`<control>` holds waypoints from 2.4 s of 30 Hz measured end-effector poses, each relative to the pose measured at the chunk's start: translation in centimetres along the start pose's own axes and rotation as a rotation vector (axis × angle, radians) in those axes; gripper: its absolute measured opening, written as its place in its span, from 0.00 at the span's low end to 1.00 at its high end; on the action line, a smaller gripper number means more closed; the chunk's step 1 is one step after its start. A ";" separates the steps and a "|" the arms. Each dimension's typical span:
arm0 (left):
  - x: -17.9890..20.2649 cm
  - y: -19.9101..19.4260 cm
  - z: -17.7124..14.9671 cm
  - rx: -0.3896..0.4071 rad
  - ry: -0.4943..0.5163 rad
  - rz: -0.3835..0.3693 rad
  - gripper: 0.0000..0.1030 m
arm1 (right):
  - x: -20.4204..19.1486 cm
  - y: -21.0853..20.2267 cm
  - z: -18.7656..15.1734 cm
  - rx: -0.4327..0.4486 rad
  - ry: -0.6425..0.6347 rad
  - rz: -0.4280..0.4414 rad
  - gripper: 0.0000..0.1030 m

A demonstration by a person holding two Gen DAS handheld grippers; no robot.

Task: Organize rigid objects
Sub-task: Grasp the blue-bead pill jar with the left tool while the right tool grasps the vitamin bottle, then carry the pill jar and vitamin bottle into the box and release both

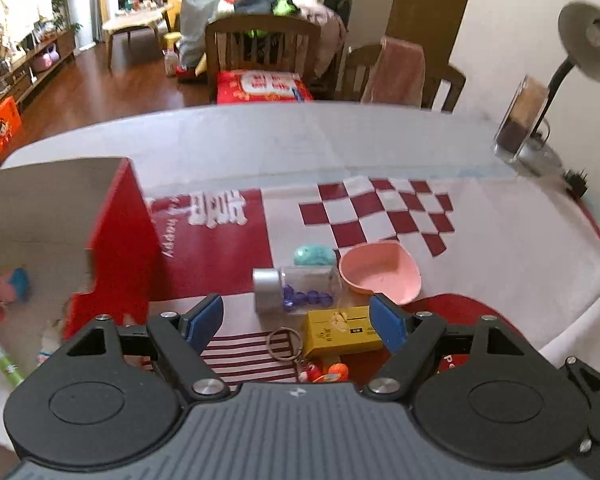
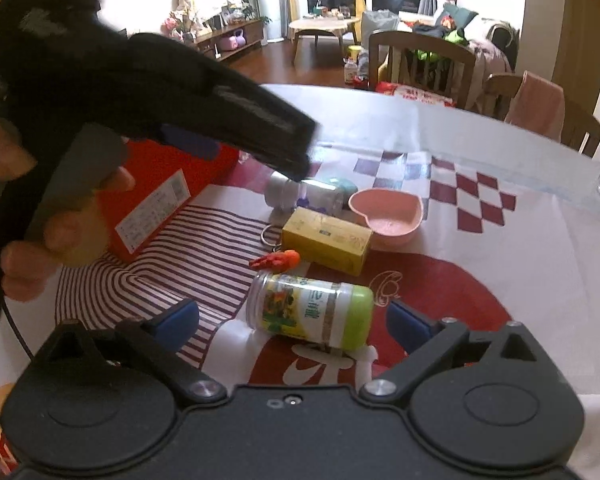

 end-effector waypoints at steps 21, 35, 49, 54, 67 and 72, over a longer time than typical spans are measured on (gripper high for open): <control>0.1 8.9 1.2 -0.157 -0.012 0.072 0.78 | 0.2 4.1 0.6 -0.076 -0.007 -0.031 0.97; -0.1 8.8 1.2 -0.128 0.009 0.056 0.66 | 0.6 3.8 0.3 -0.089 0.009 -0.072 0.82; -0.9 4.8 1.1 -0.094 -0.020 0.055 0.66 | 2.7 -0.8 0.2 -0.056 0.109 -0.081 0.82; -1.0 2.0 0.9 -0.085 -0.013 0.035 0.66 | 2.7 -3.1 1.0 -0.020 0.115 -0.077 0.82; -3.0 -6.6 0.1 0.010 0.035 0.003 0.66 | -0.9 -7.4 4.1 0.045 0.047 -0.057 0.82; -5.0 -9.0 -0.3 0.041 0.041 0.001 0.66 | -3.4 -7.9 5.4 0.065 0.020 -0.041 0.82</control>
Point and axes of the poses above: each gripper's, at about its wrist camera, not at the fingertips, and y roughly the way its jaws point, x to its right, z to its top, the point moved 3 cm from there along y, roughly the way its jaws point
